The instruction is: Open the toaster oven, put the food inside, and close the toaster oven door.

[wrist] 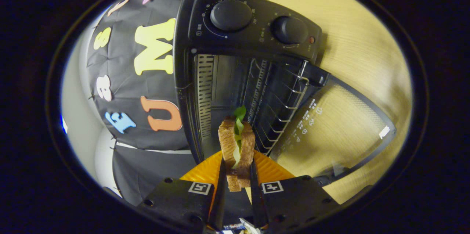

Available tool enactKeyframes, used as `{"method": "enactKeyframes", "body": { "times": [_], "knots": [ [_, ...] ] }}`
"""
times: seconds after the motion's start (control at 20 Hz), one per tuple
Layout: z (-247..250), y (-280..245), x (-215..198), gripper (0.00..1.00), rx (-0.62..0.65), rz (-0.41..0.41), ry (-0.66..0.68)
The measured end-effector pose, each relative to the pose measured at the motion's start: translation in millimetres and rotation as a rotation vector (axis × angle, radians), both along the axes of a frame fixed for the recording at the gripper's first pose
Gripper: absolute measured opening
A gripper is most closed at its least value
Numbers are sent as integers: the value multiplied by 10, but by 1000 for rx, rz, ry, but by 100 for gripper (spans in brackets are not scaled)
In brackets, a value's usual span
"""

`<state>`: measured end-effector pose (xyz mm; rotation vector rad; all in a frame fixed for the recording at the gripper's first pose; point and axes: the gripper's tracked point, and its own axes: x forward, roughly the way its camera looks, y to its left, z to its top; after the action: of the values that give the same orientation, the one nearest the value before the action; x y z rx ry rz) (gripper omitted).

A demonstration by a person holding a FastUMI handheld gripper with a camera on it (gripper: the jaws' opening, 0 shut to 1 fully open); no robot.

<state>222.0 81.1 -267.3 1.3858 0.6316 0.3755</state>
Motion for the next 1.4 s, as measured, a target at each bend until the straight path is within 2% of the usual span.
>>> {"method": "enactKeyframes", "body": {
  "times": [0.2,0.45,0.7,0.75,0.85,0.95,1.1,1.4],
  "knots": [
    [-80,18,296,37,-38,-28,8],
    [-134,-11,471,52,-90,-60,30],
    [-116,18,585,62,-127,-46,47],
    [-100,32,578,64,-131,-37,47],
    [-92,30,536,75,-151,-35,48],
    [-62,10,495,80,-169,-39,51],
    [-44,-22,379,90,-256,-25,26],
    [-3,-58,172,95,-318,-5,33]
  ]
}}
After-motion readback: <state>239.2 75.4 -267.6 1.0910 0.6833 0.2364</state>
